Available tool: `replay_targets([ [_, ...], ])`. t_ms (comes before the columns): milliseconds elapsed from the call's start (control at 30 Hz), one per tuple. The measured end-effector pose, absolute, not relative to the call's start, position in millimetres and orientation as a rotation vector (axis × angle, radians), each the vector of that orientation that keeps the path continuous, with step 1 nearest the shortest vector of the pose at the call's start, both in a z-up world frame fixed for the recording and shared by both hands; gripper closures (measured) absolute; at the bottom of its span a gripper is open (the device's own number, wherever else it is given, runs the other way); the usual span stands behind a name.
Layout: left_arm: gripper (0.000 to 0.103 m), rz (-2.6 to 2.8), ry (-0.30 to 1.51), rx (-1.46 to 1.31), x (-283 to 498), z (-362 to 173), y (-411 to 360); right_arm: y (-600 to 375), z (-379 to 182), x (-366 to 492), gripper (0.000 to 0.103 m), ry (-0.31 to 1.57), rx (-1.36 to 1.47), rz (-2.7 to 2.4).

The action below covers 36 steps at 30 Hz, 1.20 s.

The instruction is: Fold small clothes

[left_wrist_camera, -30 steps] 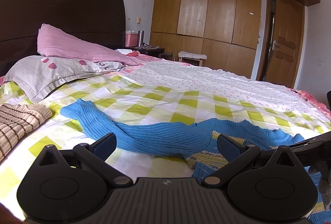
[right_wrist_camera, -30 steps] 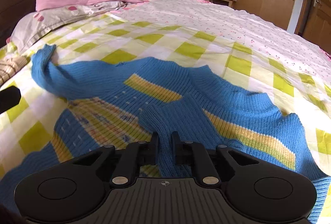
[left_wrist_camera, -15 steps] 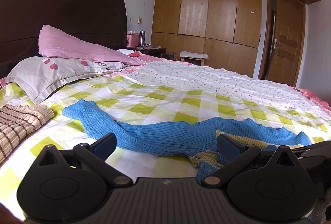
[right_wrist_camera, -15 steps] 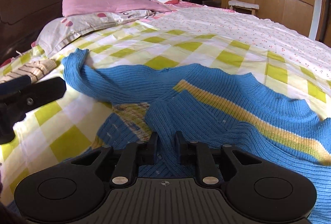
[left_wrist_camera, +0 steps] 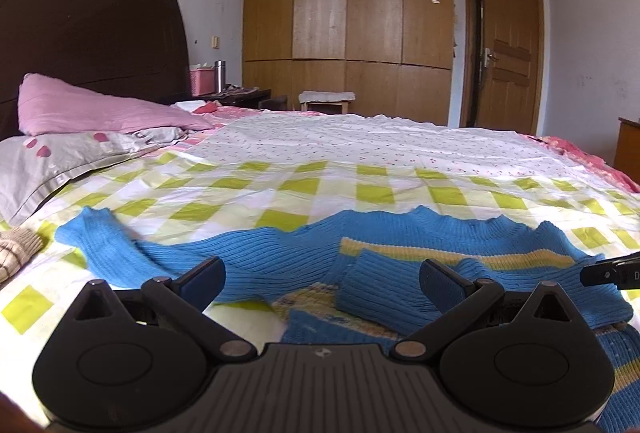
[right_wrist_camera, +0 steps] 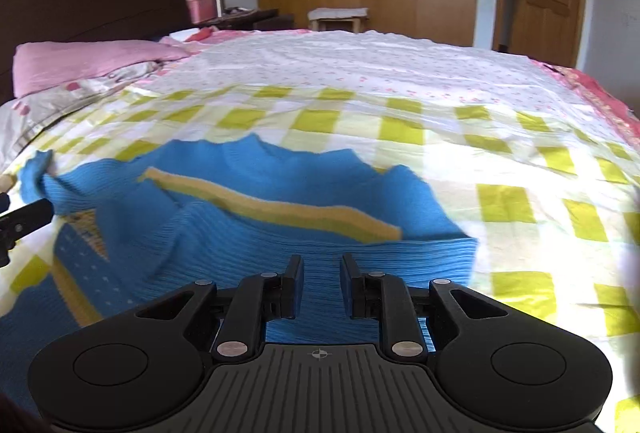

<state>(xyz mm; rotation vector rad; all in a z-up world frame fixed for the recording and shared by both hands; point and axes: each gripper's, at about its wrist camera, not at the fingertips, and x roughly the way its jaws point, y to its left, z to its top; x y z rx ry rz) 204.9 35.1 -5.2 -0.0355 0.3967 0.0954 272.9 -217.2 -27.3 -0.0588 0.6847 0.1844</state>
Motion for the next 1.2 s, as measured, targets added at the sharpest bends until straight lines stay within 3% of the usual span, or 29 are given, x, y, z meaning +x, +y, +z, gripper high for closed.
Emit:
replay_targets([
  [300, 0.0, 0.133, 0.606, 0.064, 260.6, -39.7, 21.9, -265.1, -47.2, 291.6, 0.083, 0.771, -0.02, -0.004],
  [567, 0.0, 0.206, 0.593, 0.056, 244.6, -30.6, 39.7, -262.4, -33.8, 280.7, 0.08, 0.729, 0.014, 0.014],
  [800, 0.0, 0.251, 0.53, 0.048, 204.1, -10.9, 63.9, -180.3, -16.9, 272.0, 0.079, 0.671, -0.035, 0.312],
  [1000, 0.0, 0.271, 0.497, -0.009, 192.5, -7.6, 91.3, -84.9, -28.2, 276.4, 0.066, 0.691, -0.187, 0.565],
  [1200, 0.0, 0.267, 0.485, -0.044, 196.9, -9.6, 115.8, -39.2, -44.1, 289.7, 0.067, 0.719, -0.253, 0.587],
])
